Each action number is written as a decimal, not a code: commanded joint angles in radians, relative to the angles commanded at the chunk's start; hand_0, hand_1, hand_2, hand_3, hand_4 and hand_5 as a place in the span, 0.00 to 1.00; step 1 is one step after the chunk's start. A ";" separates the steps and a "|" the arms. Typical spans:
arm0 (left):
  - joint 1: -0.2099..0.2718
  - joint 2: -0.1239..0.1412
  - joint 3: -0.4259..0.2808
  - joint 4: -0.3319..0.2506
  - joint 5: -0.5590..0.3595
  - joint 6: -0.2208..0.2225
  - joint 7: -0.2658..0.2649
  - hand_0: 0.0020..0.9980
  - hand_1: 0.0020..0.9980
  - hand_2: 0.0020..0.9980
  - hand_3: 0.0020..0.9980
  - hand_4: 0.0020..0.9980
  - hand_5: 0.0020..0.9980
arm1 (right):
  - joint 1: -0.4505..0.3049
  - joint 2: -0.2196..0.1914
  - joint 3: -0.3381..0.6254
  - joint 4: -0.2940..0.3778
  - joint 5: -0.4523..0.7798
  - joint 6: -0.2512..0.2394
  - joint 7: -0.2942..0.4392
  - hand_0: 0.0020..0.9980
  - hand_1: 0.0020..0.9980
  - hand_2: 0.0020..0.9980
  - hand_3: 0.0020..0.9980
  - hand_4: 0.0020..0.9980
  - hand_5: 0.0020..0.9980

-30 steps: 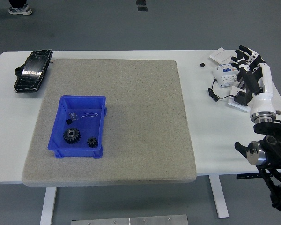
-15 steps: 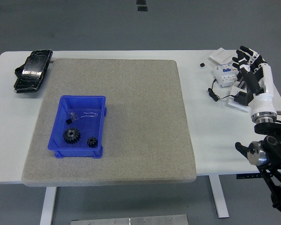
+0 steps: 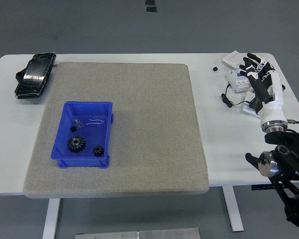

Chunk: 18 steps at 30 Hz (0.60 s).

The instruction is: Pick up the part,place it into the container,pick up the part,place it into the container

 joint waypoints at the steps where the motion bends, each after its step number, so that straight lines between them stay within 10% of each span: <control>1: -0.001 0.000 0.001 0.000 -0.001 0.000 -0.001 0.72 0.67 0.65 0.60 0.67 0.31 | 0.000 0.000 -0.002 -0.001 0.004 0.002 0.001 0.73 0.70 0.75 0.73 0.75 0.45; 18: -0.003 0.001 -0.001 -0.001 0.003 0.000 0.003 0.72 0.67 0.65 0.60 0.67 0.31 | 0.038 0.018 -0.139 -0.030 0.045 0.027 0.012 0.74 0.70 0.75 0.71 0.74 0.46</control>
